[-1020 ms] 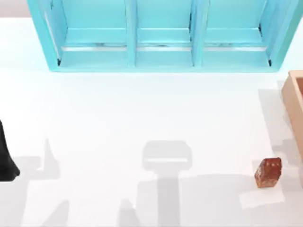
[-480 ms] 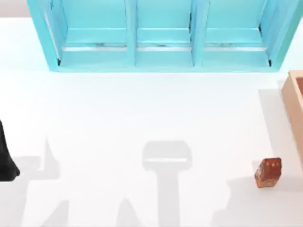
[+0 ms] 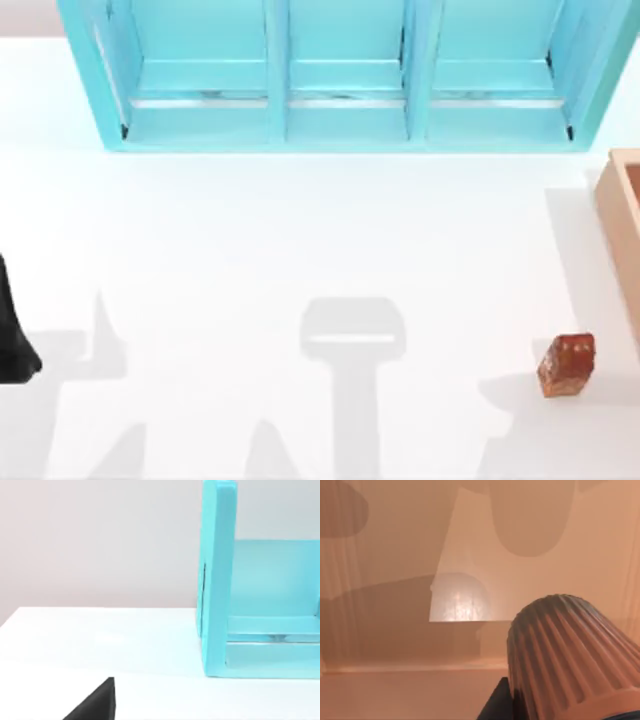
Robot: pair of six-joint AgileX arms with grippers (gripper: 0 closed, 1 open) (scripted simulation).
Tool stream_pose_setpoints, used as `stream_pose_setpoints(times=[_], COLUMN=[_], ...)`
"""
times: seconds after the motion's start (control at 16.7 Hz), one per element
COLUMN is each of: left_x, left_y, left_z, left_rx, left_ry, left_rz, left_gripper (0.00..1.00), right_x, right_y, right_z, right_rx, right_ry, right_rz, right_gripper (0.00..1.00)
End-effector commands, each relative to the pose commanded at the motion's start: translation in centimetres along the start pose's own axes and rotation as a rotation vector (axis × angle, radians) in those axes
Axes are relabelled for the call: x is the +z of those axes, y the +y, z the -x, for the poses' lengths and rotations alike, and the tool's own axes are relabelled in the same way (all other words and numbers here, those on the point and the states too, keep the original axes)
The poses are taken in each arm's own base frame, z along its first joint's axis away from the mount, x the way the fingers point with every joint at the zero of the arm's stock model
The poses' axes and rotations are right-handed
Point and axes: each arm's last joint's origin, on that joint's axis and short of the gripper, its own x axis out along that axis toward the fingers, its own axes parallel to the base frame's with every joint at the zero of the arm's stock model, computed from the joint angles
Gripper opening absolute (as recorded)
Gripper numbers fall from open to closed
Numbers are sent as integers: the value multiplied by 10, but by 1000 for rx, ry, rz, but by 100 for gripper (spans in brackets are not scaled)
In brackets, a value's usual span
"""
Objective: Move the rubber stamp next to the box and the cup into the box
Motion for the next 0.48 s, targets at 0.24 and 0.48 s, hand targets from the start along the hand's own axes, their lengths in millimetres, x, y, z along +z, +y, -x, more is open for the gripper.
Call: stream_pose_setpoints(times=[0.24,0.48], left_x=[0,0], left_y=[0,0], left_z=[0,0], left_rx=[0,0], left_ry=[0,0], left_rz=[0,0], left_gripper=[100,100], right_x=[1,0], right_y=[2,3], right_z=[-29,-43], right_rx=[-3,8], right_ry=[-6,-10], right_rz=[4,0], right_gripper=[0,0])
